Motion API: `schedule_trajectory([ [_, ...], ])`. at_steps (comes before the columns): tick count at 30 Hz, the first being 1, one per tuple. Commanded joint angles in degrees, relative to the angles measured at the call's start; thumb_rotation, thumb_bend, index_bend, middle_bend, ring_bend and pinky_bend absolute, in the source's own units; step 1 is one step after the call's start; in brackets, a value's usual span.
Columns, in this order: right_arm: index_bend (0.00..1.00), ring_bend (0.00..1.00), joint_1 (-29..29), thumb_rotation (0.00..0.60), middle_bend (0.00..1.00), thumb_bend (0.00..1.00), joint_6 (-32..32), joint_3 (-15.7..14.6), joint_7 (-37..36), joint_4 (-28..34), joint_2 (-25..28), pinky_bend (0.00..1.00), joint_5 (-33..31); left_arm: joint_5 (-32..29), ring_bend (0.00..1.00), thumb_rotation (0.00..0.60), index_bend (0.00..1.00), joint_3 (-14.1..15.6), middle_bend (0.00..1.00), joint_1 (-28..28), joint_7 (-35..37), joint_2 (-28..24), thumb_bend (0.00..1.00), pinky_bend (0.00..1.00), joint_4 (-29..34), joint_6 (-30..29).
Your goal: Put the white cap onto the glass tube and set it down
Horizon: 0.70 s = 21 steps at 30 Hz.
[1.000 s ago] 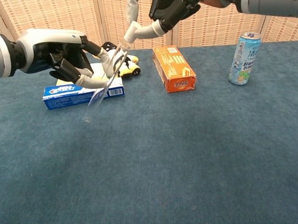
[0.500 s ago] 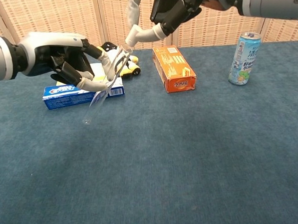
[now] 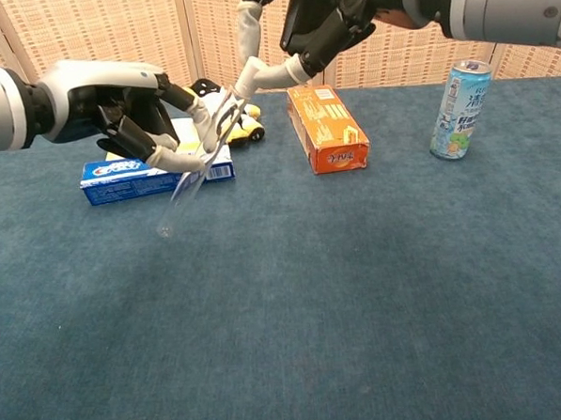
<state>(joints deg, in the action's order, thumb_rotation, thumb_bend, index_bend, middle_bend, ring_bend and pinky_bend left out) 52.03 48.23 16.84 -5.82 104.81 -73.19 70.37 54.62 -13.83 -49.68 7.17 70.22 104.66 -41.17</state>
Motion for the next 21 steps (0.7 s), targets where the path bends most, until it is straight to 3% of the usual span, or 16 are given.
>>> schedule_trajectory([
  [1,0.61,1.0,0.1,0.6,1.0,0.41,-0.11,-0.04,0.03,-0.09,-0.03,1.0,-0.11,-0.01,1.0,0.6,0.59,0.03,1.0,-0.03,0.08,0.1,0.43,1.0,0.03,-0.05],
  [21,0.61,1.0,0.63,0.6,1.0,0.41,-0.41,-0.26,-0.64,-0.94,-0.71,1.0,-0.13,0.09,1.0,0.6,0.6,0.58,1.0,-0.56,0.36,0.52,0.43,1.0,-0.41,0.6],
])
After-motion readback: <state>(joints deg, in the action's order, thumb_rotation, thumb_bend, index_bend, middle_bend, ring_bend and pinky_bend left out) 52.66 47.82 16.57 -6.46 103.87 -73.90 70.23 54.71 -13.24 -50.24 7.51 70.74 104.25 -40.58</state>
